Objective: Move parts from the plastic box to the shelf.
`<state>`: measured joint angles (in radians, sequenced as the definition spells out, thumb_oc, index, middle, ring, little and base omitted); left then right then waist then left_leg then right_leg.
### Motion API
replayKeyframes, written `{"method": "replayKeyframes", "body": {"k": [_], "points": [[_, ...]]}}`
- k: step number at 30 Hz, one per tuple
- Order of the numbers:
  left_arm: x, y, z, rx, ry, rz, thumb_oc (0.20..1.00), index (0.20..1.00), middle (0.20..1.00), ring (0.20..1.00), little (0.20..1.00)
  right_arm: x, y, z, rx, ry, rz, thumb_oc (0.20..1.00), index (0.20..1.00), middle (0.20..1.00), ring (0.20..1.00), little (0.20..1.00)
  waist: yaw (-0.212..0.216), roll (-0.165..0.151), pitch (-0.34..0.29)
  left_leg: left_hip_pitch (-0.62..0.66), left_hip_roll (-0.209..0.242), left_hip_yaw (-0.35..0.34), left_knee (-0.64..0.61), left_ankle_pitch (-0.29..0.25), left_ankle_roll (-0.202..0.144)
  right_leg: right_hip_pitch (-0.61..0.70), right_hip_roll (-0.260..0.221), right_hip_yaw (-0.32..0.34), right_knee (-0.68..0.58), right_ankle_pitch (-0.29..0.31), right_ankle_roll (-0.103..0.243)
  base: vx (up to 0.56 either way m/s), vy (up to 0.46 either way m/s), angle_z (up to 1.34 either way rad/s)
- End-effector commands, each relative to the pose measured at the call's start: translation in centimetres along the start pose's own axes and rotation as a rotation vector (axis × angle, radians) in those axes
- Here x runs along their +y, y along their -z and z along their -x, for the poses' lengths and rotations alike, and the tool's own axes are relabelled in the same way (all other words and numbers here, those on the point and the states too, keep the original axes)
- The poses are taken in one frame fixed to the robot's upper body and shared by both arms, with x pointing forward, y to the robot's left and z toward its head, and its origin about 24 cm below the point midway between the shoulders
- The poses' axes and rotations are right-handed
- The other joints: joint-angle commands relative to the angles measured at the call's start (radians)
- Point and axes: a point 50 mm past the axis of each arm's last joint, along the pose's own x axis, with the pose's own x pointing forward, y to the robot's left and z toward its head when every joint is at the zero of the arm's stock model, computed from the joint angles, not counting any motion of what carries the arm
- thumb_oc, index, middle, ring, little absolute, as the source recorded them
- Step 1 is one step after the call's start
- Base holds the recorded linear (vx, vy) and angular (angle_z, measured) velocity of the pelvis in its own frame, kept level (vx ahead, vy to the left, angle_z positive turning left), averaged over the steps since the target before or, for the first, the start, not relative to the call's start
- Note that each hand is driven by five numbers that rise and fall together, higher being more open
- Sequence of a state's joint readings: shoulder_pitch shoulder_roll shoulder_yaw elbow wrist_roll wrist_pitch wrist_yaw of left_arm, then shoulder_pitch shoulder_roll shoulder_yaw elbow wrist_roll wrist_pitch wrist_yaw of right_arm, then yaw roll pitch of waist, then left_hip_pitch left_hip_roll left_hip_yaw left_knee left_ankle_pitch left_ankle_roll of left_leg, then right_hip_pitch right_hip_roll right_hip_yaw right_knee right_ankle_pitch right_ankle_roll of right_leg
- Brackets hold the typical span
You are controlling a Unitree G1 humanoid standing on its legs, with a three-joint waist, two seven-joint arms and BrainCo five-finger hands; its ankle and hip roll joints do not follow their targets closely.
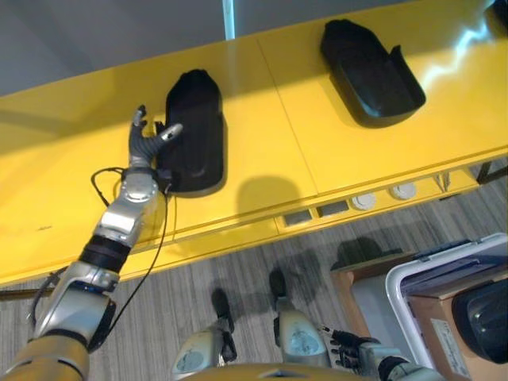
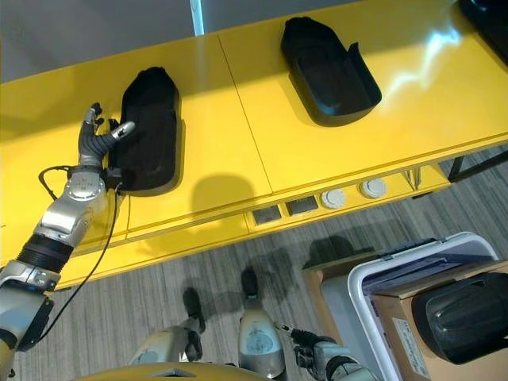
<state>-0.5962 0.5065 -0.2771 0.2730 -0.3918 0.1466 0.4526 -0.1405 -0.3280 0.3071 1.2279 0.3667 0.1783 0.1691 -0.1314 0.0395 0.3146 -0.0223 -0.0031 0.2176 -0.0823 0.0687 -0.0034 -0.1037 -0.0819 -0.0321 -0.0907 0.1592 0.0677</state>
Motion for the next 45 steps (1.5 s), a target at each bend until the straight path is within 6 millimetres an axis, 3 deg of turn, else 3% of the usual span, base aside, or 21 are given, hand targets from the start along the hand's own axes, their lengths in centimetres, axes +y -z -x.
{"method": "replayKeyframes", "body": {"k": [1, 8, 12, 13, 14, 15, 22, 28, 34, 45], "points": [[-0.9, -1.1, 0.2, -0.078, -0.019, 0.04, 1.0, 1.0, 1.0, 1.0, 1.0, 0.7, 1.6, -0.2, 0.066, -0.023, -0.024, 1.0, 1.0, 1.0, 1.0, 1.0, 0.009, 0.036, -0.074, -0.045, 0.06, -0.105, 0.008, -0.014, -0.06, 0.01, -0.015, -0.015, 0.014, -0.077, 0.032, 0.07, -0.016, 0.06], [0.1, -3.4, 1.3, -0.227, -0.064, 0.131, 1.0, 1.0, 1.0, 1.0, 1.0, 0.9, 4.0, -0.1, 0.132, -0.014, -0.029, 1.0, 1.0, 1.0, 1.0, 1.0, 0.031, 0.027, -0.161, 0.003, 0.071, -0.093, 0.008, -0.02, -0.065, 0.077, -0.015, -0.044, 0.008, -0.095, 0.031, 0.08, -0.01, 0.08], [0.5, -5.4, 2.8, -0.45, 0.023, 0.117, 1.0, 1.0, 1.0, 1.0, 1.0, 1.2, 5.1, -0.1, 0.162, -0.01, -0.032, 1.0, 1.0, 1.0, 1.0, 1.0, 0.051, 0.014, -0.208, 0.031, 0.074, -0.092, 0.009, -0.028, -0.062, 0.118, -0.015, -0.063, 0.01, -0.106, 0.029, 0.08, 0.006, 0.07], [0.1, -5.8, 3.3, -0.487, 0.083, 0.093, 0.699, 0.699, 0.699, 0.699, 0.699, 1.2, 5.2, -0.1, 0.171, -0.012, -0.024, 1.0, 1.0, 1.0, 1.0, 1.0, 0.055, 0.011, -0.214, 0.037, 0.076, -0.094, 0.01, -0.031, -0.061, 0.126, -0.015, -0.067, 0.012, -0.108, 0.027, 0.03, 0.016, 0.07], [0.0, -5.9, 3.5, -0.497, 0.094, 0.091, 0.536, 0.536, 0.536, 0.536, 0.536, 1.2, 5.2, -0.1, 0.174, -0.012, -0.021, 1.0, 1.0, 1.0, 1.0, 1.0, 0.055, 0.01, -0.215, 0.038, 0.076, -0.094, 0.01, -0.031, -0.061, 0.127, -0.015, -0.068, 0.012, -0.109, 0.026, 0.05, 0.004, 0.03], [-0.7, -6.1, 4.3, -0.528, 0.153, 0.107, 0.2, 0.2, 0.2, 0.2, 0.2, 1.4, 5.7, 0.0, 0.201, -0.021, -0.015, 1.0, 1.0, 1.0, 1.0, 1.0, 0.062, 0.004, -0.223, 0.048, 0.076, -0.098, 0.01, -0.038, -0.058, 0.14, -0.013, -0.072, 0.014, -0.112, 0.024, 0.04, -0.001, 0.02], [-3.8, -5.1, 8.5, -0.589, 0.54, 0.273, 0.2, 0.2, 0.2, 0.2, 0.2, 2.5, 6.9, 0.0, 0.273, -0.085, -0.019, 1.0, 1.0, 1.0, 1.0, 1.0, 0.093, -0.018, -0.248, 0.082, 0.069, -0.119, 0.003, -0.061, -0.039, 0.183, -0.001, -0.082, 0.022, -0.131, 0.019, 0.03, 0.002, 0.12], [-6.0, -1.1, 12.2, -0.384, 0.835, 0.405, 0.2, 0.2, 0.2, 0.2, 0.2, 2.7, 5.6, -0.2, 0.252, -0.08, -0.003, 1.0, 1.0, 1.0, 1.0, 1.0, 0.134, -0.023, -0.242, 0.09, 0.056, -0.147, 0.007, -0.068, -0.026, 0.194, -0.008, -0.097, 0.032, -0.131, 0.024, -0.02, 0.025, 0.03], [-6.5, 2.0, 12.9, -0.244, 0.831, 0.306, 0.2, 0.2, 0.2, 0.2, 0.2, 2.7, 5.3, -0.3, 0.245, -0.07, -0.023, 1.0, 1.0, 1.0, 1.0, 1.0, 0.139, -0.018, -0.24, 0.087, 0.05, -0.15, -0.001, -0.069, -0.022, 0.192, -0.014, -0.107, 0.023, -0.127, 0.032, 0.03, 0.004, 0.08], [-6.4, 4.5, 12.9, -0.155, 0.79, 0.251, 0.2, 0.2, 0.2, 0.2, 0.2, 2.7, 6.7, -0.1, 0.28, -0.058, -0.049, 1.0, 1.0, 1.0, 1.0, 1.0, 0.113, -0.014, -0.231, 0.069, 0.051, -0.129, -0.005, -0.068, -0.02, 0.161, -0.013, -0.084, 0.016, -0.11, 0.039, 0.02, -0.003, -0.01]]}}
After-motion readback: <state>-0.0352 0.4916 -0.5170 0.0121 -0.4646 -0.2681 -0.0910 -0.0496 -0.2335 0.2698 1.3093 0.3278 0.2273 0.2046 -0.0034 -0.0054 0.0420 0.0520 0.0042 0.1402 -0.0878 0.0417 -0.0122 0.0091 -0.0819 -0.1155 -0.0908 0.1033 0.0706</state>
